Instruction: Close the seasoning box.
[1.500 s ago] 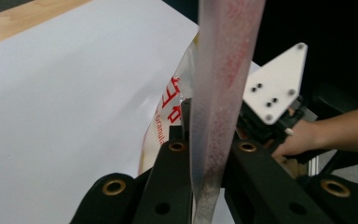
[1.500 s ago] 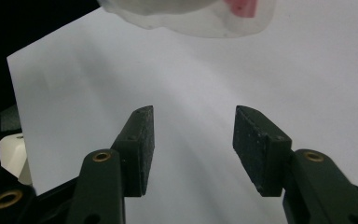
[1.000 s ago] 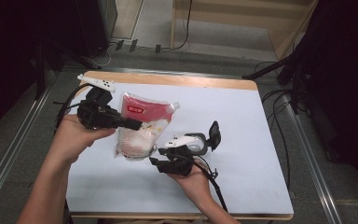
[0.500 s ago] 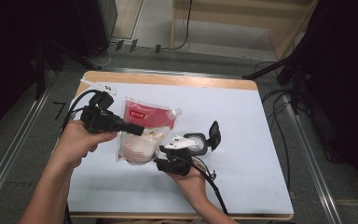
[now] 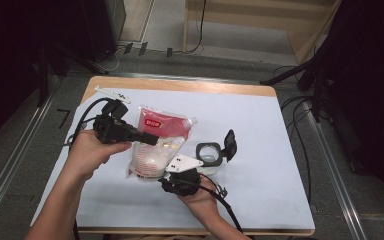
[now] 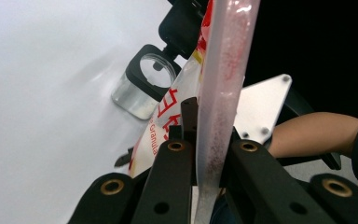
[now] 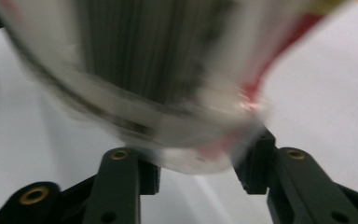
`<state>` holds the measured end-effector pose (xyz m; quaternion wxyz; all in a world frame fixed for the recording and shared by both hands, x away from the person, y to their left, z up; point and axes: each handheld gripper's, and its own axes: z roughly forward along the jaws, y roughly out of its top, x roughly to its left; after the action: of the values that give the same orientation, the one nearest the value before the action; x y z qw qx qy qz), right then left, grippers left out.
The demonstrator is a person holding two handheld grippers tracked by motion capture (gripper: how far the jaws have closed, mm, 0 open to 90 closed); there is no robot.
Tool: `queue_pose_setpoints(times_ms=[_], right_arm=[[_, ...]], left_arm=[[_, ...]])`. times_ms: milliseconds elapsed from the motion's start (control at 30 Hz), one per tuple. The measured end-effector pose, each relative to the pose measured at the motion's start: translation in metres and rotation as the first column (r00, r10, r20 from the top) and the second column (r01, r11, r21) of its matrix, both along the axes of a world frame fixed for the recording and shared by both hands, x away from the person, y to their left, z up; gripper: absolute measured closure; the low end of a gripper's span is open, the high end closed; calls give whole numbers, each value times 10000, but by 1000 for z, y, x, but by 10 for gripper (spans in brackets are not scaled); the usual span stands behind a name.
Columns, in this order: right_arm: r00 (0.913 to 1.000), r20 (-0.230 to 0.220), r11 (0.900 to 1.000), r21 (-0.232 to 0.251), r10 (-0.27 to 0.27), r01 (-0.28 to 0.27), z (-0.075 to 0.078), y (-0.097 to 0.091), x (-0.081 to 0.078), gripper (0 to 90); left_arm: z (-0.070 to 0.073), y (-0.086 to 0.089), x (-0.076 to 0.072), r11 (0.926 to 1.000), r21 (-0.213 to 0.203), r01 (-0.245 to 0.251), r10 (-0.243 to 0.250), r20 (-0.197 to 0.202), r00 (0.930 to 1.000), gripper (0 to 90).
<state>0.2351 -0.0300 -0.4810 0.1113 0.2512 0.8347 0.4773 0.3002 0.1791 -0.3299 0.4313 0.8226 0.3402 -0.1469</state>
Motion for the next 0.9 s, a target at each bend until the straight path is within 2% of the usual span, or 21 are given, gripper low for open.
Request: queue_pose_setpoints(times_ms=[67, 133, 233, 400, 433, 467, 567, 700, 767, 900], right_arm=[[10000, 78, 9999, -92, 49, -48, 1, 1, -1, 578], [9992, 391, 9992, -380, 117, -102, 2, 5, -5, 546], [9982, 590, 9976, -678, 145, -105, 4, 9, -9, 542], [9962, 647, 9960, -710, 585, -538, 7, 13, -14, 548], [9972, 265, 9963, -505, 705, -691, 9, 14, -15, 548], [9972, 135, 9967, -376, 730, -724, 10, 13, -15, 548], [9970, -104, 9968, -239, 764, -766, 12, 12, -16, 548], [9956, -383, 9963, -97, 854, -858, 16, 12, -17, 544], [9946, -523, 9959, -85, 891, -897, 17, 12, -18, 543], [9913, -891, 9951, 261, 969, -949, 18, 11, -18, 543]], left_arm=[[-1, -4, 0, 10000, 71, 32, -33, 11, 10000, 899], [-3, -6, 1, 9999, 66, 83, -83, -25, 10000, 899], [-6, -10, 1, 9999, -9, 150, -150, -99, 9998, 899], [-7, -16, 1, 9998, 105, 197, -199, 112, 9997, 897], [-7, -18, 1, 9999, 110, 132, -136, 375, 9992, 898], [-7, -18, 0, 9998, 110, 159, -164, 445, 9989, 897], [-8, -20, 0, 9996, 32, 282, -283, 957, 9950, 884], [-11, -23, 0, 9983, -235, 529, -497, 1204, 9915, 881], [-13, -26, 0, 9972, -314, 674, -620, 1508, 9866, 879], [-17, -33, -1, 9961, -121, 874, -834, 1940, 9774, 853]])
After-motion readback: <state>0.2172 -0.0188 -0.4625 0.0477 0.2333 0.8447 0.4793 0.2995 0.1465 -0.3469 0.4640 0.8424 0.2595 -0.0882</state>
